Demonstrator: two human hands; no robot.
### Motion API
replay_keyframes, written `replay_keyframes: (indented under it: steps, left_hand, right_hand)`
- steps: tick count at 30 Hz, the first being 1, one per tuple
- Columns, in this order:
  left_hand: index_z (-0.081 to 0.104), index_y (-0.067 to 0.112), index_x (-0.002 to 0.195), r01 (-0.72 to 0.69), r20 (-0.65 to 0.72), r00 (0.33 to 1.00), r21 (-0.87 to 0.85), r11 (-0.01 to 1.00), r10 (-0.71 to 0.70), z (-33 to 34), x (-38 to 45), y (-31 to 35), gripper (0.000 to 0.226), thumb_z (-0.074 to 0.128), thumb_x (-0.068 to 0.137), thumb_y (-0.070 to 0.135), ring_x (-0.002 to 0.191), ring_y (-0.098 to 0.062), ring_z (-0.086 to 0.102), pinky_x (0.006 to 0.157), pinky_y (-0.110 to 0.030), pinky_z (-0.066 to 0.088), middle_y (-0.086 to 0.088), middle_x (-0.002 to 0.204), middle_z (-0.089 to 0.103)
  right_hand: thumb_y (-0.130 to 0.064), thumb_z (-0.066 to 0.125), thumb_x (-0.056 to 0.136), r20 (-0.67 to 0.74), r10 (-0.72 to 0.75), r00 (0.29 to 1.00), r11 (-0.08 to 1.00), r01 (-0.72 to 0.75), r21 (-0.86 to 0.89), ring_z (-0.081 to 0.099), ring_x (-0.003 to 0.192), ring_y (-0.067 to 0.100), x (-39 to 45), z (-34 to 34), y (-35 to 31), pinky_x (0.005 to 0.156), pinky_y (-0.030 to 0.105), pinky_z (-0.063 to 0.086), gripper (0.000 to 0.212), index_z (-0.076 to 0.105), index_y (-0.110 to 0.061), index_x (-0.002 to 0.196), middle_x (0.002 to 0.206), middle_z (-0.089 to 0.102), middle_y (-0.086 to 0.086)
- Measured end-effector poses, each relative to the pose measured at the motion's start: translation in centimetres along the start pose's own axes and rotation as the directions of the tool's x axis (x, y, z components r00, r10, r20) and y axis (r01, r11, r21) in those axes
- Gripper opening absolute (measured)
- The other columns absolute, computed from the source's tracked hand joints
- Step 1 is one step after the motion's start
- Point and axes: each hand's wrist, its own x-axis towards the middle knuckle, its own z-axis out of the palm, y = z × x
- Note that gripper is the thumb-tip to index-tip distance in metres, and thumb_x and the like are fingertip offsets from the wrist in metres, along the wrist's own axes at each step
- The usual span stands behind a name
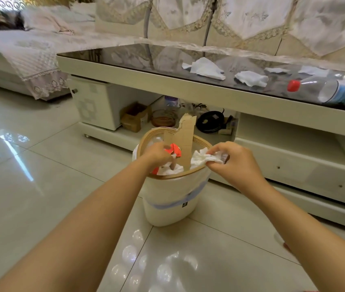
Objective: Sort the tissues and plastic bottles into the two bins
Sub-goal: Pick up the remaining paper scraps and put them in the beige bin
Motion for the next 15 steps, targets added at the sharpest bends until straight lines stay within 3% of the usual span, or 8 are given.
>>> replay_keyframes:
  steps: [4, 6, 7, 9, 11, 13, 15]
  left_hand:
    - [0.045, 0.019, 0.140, -0.049, 0.256, 0.967, 0.153, 0.987, 0.009, 0.1, 0.2, -0.7, 0.050, 0.046, 0.093, 0.004, 0.124, -0.025, 0.046, 0.104, -0.038, 0.041, -0.006, 0.144, 0.042]
    - [0.051, 0.023, 0.136, -0.103, 0.286, 0.958, 0.240, 0.965, 0.031, 0.0, 0.8, -1.0, 0.050, 0.043, 0.092, 0.000, 0.121, -0.025, 0.049, 0.098, -0.036, 0.046, -0.004, 0.140, 0.048]
    - [0.055, 0.024, 0.131, -0.128, 0.245, 0.968, 0.277, 0.952, 0.059, -0.2, 1.1, -1.1, 0.049, 0.044, 0.091, 0.000, 0.114, -0.024, 0.054, 0.089, -0.033, 0.049, -0.003, 0.133, 0.055]
    - [0.064, 0.026, 0.120, -0.151, 0.014, 0.987, 0.411, 0.899, 0.159, -0.8, 1.9, -1.3, 0.039, 0.048, 0.090, 0.006, 0.099, -0.021, 0.060, 0.074, -0.029, 0.049, 0.000, 0.115, 0.065]
    - [0.064, 0.026, 0.115, -0.144, -0.225, 0.929, 0.511, 0.848, 0.294, -1.3, 2.9, -1.9, 0.033, 0.049, 0.089, 0.011, 0.101, -0.021, 0.059, 0.074, -0.030, 0.046, 0.002, 0.114, 0.065]
    - [0.060, 0.024, 0.119, -0.169, -0.299, 0.886, 0.505, 0.846, 0.355, -1.4, 4.1, -2.6, 0.035, 0.049, 0.089, 0.010, 0.110, -0.021, 0.056, 0.080, -0.032, 0.044, 0.002, 0.124, 0.059]
    - [0.053, 0.023, 0.128, -0.228, -0.231, 0.896, 0.498, 0.837, 0.381, -1.1, 5.1, -3.2, 0.040, 0.051, 0.090, 0.012, 0.120, -0.020, 0.049, 0.091, -0.035, 0.044, 0.000, 0.135, 0.050]
  right_hand:
    - [-0.028, 0.071, 0.077, -0.014, 0.025, 1.000, 0.999, -0.026, -0.026, 0.055, 0.091, 0.017, 1.9, 2.2, -0.8, 0.074, 0.041, 0.052, 0.013, 0.070, -0.029, 0.091, 0.098, 0.066, -0.005]
    - [-0.026, 0.072, 0.077, -0.044, 0.062, 0.997, 0.998, -0.062, 0.005, 0.057, 0.093, 0.019, 3.2, 3.2, -1.2, 0.076, 0.041, 0.052, 0.017, 0.070, -0.026, 0.095, 0.098, 0.067, -0.003]
    - [-0.022, 0.072, 0.077, -0.033, 0.091, 0.995, 0.995, -0.090, 0.034, 0.058, 0.093, 0.018, 4.0, 3.6, -1.3, 0.078, 0.039, 0.052, 0.022, 0.070, -0.025, 0.099, 0.101, 0.067, -0.002]
    - [-0.012, 0.071, 0.077, 0.070, 0.134, 0.988, 0.989, -0.138, 0.044, 0.058, 0.096, 0.018, 5.7, 4.6, -1.3, 0.078, 0.034, 0.051, 0.039, 0.066, -0.026, 0.112, 0.111, 0.063, -0.001]
    - [-0.004, 0.066, 0.075, 0.193, 0.160, 0.968, 0.987, -0.161, -0.011, 0.058, 0.098, 0.019, 7.2, 5.8, -1.0, 0.075, 0.030, 0.049, 0.056, 0.058, -0.028, 0.125, 0.115, 0.058, -0.001]
    - [-0.005, 0.065, 0.074, 0.226, 0.181, 0.957, 0.983, -0.167, -0.080, 0.058, 0.103, 0.019, 8.4, 7.1, -0.5, 0.081, 0.033, 0.051, 0.060, 0.055, -0.032, 0.127, 0.120, 0.057, -0.002]
    - [-0.009, 0.062, 0.078, 0.251, 0.155, 0.956, 0.974, -0.106, -0.201, 0.052, 0.117, 0.020, 9.3, 8.6, 0.1, 0.091, 0.033, 0.047, 0.059, 0.052, -0.032, 0.130, 0.136, 0.051, 0.000]
